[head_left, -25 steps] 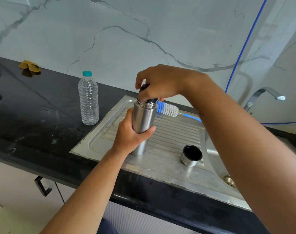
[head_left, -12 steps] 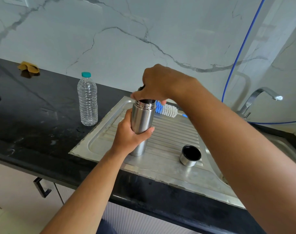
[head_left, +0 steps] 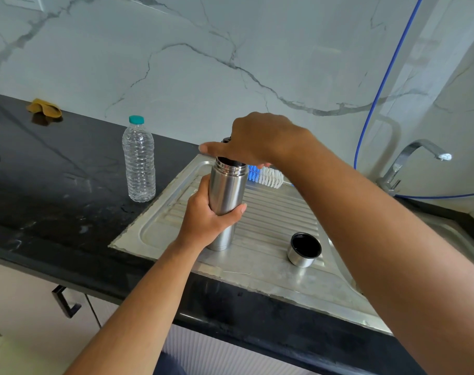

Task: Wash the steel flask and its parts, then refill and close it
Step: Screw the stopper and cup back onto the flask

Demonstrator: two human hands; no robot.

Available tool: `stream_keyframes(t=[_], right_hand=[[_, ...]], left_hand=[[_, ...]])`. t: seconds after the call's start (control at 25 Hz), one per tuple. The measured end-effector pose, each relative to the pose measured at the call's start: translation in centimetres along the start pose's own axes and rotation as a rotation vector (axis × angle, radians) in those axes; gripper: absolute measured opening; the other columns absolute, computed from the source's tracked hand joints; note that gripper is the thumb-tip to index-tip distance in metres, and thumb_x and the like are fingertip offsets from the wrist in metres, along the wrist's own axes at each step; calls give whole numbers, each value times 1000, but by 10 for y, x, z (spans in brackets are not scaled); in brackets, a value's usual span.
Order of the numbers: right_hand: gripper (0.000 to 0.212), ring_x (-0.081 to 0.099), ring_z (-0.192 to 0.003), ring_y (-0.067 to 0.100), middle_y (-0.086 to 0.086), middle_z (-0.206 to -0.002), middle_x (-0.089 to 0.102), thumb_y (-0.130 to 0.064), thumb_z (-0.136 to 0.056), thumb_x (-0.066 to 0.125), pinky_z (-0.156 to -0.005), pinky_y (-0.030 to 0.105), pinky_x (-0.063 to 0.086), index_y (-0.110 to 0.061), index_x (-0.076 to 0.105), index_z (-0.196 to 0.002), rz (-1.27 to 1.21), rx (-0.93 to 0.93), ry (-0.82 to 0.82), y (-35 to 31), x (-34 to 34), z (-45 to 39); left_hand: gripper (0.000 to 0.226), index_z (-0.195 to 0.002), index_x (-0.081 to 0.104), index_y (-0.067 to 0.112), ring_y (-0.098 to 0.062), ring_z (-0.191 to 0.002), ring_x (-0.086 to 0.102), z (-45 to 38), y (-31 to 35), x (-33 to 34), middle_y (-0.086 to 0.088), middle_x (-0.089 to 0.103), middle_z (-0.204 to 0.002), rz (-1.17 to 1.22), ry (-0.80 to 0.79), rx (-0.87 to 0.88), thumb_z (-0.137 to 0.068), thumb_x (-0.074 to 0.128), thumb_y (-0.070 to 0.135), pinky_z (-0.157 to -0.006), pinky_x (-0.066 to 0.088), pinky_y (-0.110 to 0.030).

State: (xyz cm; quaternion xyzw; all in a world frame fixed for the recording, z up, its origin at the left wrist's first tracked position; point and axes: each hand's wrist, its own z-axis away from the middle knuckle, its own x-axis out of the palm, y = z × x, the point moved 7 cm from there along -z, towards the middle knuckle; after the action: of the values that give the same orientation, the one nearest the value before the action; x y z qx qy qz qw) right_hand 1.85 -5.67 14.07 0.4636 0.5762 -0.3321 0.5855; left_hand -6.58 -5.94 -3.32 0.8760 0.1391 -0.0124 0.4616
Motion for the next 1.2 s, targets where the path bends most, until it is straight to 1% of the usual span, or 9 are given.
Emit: stream_keyframes(t=[0.12, 0.2, 0.32, 0.48, 0.72, 0.84, 0.96, 1.04, 1.2], right_hand=[[48, 68, -70, 22, 10, -83, 72, -60, -91, 60, -53, 26, 39, -13, 68, -93, -66, -91, -99, -2, -2, -1], [38, 65, -62, 18, 8, -78, 70, -51, -92, 64, -48, 24, 35, -13, 67, -88, -50, -132, -59, -5, -4, 0], [54, 51, -54, 12, 0, -64, 55, -64, -95, 54, -50, 26, 32, -18, 49, -67, -25, -68, 29, -4, -1, 0], [47, 61, -60, 17, 2, -67, 62, -59, -95, 54, -51, 25, 35, -14, 64, -84, -42, -105, -97, 1, 2, 1], [61, 45, -57, 11, -1, -68, 50, -69, -98, 43, -50, 25, 27, -18, 46, -66, 113, -115, 127, 2, -3, 6], [58, 44, -60, 9, -4, -70, 47, -68, -99, 39, -52, 26, 27, -13, 54, -89, 98, -236, 106, 0, 5, 1], [54, 48, -61, 14, -3, -68, 46, -62, -104, 32, -56, 25, 31, -15, 58, -104, 156, -379, 199, -9, 5, -2], [53, 51, -70, 22, 0, -71, 45, -58, -106, 28, -62, 29, 36, -16, 58, -94, 252, -266, 301, -12, 7, -4], [47, 50, -70, 21, 1, -73, 47, -51, -107, 30, -50, 29, 26, -15, 54, -88, 288, -36, 298, -14, 10, -8]], left_hand=[[66, -125, 51, 29, -2, -90, 67, -1, 0, 1, 15, 65, -101, -1, -7, 5, -73, 91, 27, -70, 55, -12], [65, -124, 51, 29, -1, -89, 67, -1, -2, 1, 15, 65, -100, -1, -9, 2, -74, 91, 27, -69, 54, -11], [65, -124, 51, 30, -1, -89, 66, 0, -2, 1, 14, 65, -100, 11, -10, -17, -74, 91, 25, -69, 53, -9], [67, -127, 50, 30, 1, -90, 66, 0, -1, 1, 15, 64, -101, 15, -15, -15, -74, 91, 25, -69, 53, -9], [68, -124, 47, 44, -1, -94, 66, 0, -3, 4, 15, 65, -105, 33, -43, -37, -74, 91, 29, -72, 55, -11], [65, -118, 45, 55, -2, -94, 66, -1, -2, 4, 17, 64, -104, 49, -64, -42, -71, 87, 40, -72, 55, -12], [65, -124, 48, 45, -3, -95, 66, 0, -2, 5, 17, 65, -103, 37, -60, -37, -72, 87, 38, -72, 55, -12], [67, -126, 50, 34, 1, -94, 65, 0, -3, 5, 14, 65, -103, 23, -32, -40, -74, 91, 30, -71, 53, -9], [68, -126, 48, 34, 8, -93, 63, 1, -1, 6, 17, 63, -102, 4, -25, -42, -74, 91, 25, -70, 51, -5]])
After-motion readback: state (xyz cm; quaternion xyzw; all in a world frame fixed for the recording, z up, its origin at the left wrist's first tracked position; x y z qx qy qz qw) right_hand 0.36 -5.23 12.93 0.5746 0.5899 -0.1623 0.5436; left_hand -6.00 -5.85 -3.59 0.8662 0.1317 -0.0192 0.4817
